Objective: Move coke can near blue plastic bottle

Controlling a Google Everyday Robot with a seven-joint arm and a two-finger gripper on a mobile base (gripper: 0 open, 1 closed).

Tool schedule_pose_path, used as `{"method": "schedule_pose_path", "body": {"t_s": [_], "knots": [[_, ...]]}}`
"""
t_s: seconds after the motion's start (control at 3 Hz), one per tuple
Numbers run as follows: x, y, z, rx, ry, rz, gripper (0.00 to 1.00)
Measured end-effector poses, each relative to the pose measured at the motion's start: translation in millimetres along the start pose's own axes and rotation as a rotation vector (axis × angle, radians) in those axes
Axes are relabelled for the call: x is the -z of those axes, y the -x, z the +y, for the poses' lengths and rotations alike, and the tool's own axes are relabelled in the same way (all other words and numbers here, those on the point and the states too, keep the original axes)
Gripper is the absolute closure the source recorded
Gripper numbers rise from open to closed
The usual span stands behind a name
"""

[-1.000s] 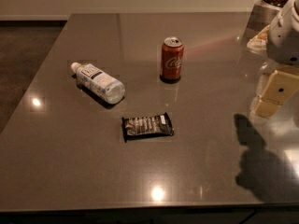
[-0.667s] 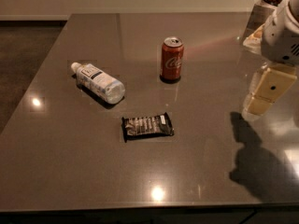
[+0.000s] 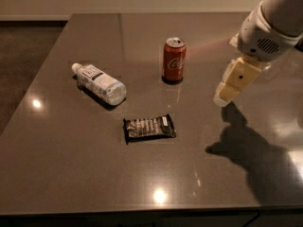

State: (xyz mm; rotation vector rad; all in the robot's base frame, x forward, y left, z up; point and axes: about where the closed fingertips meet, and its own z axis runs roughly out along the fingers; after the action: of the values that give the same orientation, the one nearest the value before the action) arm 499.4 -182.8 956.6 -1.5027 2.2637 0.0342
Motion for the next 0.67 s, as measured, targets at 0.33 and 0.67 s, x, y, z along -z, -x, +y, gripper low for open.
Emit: {"method": "schedule_pose_path", "body": {"t_s": [0.33, 0.67], "knots": [[-26, 20, -23, -0.09, 0.014, -0.057, 0.0], [-49, 42, -43, -0.164, -0.006, -0.101, 0.0]]}}
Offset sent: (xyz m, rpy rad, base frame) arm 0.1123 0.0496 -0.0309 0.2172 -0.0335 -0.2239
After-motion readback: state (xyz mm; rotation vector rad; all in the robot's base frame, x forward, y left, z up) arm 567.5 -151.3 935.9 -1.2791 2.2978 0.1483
